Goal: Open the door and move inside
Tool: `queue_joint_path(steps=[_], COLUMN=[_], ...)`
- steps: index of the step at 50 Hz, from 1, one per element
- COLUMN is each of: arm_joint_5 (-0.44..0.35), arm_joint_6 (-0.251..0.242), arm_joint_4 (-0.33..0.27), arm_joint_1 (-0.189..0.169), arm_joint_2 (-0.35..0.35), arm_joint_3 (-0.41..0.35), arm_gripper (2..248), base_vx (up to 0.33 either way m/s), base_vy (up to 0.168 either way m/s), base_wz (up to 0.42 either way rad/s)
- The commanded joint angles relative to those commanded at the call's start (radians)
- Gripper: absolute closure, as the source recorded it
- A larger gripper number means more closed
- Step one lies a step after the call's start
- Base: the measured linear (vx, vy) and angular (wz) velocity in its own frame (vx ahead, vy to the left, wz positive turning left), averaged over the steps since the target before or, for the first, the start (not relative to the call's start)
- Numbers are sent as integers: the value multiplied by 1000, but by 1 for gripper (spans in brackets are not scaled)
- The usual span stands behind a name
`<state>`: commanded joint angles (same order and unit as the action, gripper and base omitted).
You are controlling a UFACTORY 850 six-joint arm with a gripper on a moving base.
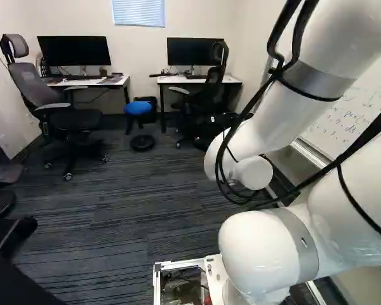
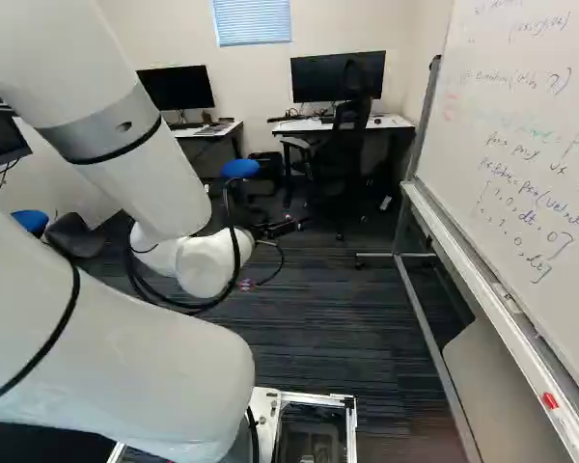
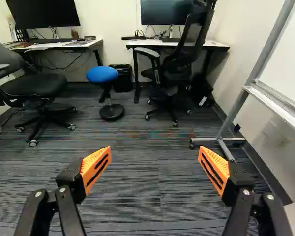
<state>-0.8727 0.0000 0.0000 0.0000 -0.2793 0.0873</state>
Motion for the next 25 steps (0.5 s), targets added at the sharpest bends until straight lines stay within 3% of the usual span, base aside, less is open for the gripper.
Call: queue_joint_path(steps=[25], arm_joint_5=[0], arm_joint_6=[0], arm_joint_4=[0], arm_joint_1=[0], arm_joint_2=[0], arm_joint_3=[0], arm_gripper=[3], base_vx=[225], base_vy=[6], base_wz=[3])
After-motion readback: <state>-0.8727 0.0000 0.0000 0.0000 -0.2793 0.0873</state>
